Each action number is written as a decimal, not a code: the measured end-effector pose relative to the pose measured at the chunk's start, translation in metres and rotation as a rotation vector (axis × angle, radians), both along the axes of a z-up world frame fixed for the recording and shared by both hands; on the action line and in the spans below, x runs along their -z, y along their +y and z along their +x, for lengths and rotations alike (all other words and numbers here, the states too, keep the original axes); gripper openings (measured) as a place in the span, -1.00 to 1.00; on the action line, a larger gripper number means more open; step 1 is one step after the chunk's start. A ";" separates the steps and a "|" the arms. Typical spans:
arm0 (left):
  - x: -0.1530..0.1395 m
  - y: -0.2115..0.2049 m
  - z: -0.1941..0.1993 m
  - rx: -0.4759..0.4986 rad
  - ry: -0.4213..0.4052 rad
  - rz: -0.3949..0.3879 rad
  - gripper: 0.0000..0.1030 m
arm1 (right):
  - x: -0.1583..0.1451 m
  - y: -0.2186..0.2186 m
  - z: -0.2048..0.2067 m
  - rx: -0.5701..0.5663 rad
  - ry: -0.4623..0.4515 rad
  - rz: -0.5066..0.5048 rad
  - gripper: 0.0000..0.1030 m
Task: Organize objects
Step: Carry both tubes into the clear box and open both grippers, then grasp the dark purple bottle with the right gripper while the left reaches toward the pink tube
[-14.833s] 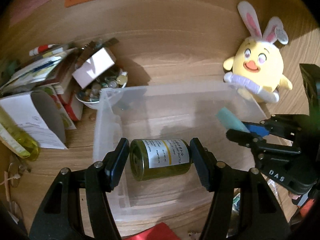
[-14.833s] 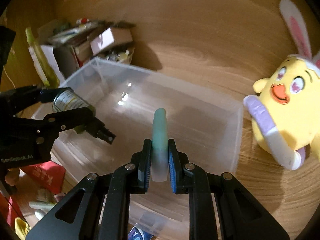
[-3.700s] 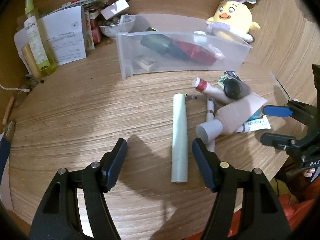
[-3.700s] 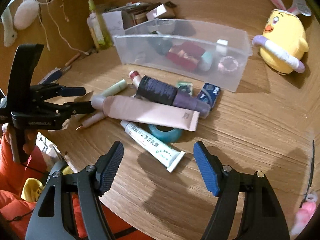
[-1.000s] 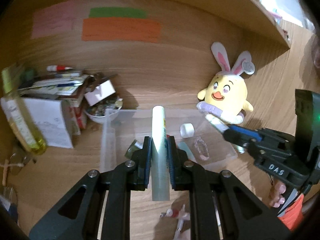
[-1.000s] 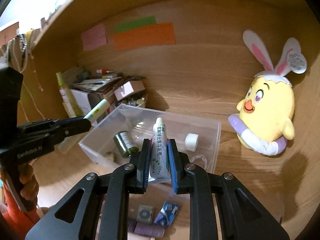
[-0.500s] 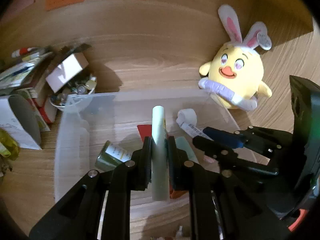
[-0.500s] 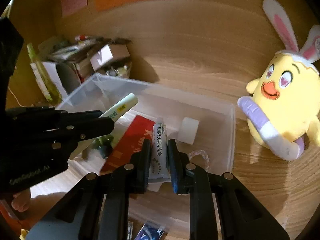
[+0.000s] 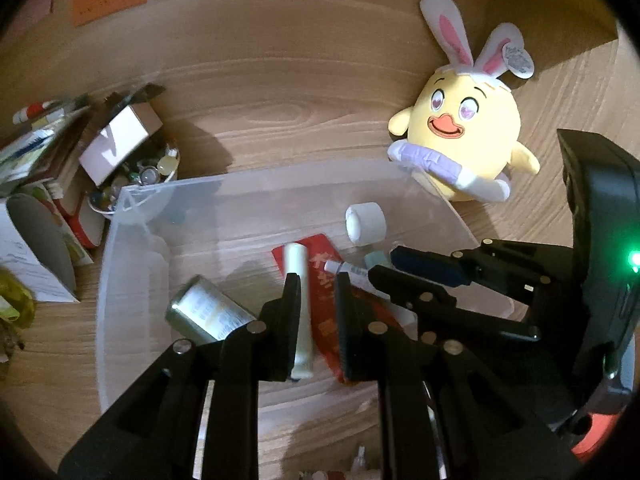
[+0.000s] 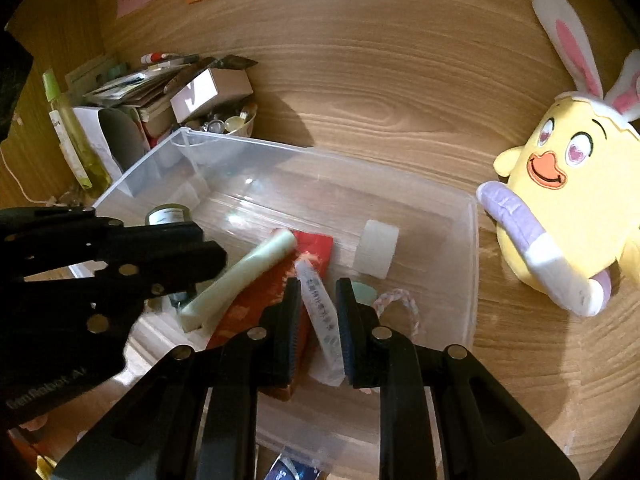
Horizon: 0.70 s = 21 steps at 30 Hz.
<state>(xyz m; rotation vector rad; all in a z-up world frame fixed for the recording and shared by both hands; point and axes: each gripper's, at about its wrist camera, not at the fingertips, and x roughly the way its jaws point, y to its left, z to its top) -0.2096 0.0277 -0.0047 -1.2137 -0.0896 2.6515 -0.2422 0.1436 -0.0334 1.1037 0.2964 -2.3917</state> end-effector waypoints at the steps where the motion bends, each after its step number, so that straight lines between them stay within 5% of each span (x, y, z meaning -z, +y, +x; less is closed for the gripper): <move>1: -0.002 -0.001 0.003 0.000 0.006 -0.001 -0.71 | -0.002 0.002 0.002 0.002 0.000 -0.003 -0.62; 4: -0.011 -0.002 0.015 -0.001 0.031 -0.007 -0.70 | -0.009 0.008 0.010 0.000 0.007 -0.025 -0.44; 9: -0.024 -0.007 0.042 -0.011 0.082 -0.018 -0.21 | -0.028 0.019 0.035 -0.013 0.055 -0.054 -0.16; 13: -0.026 -0.012 0.071 -0.020 0.106 -0.027 0.00 | -0.040 0.030 0.061 -0.029 0.089 -0.089 0.06; 21: -0.009 -0.014 0.125 -0.029 0.103 -0.067 0.30 | -0.034 0.036 0.108 -0.088 0.099 -0.112 0.26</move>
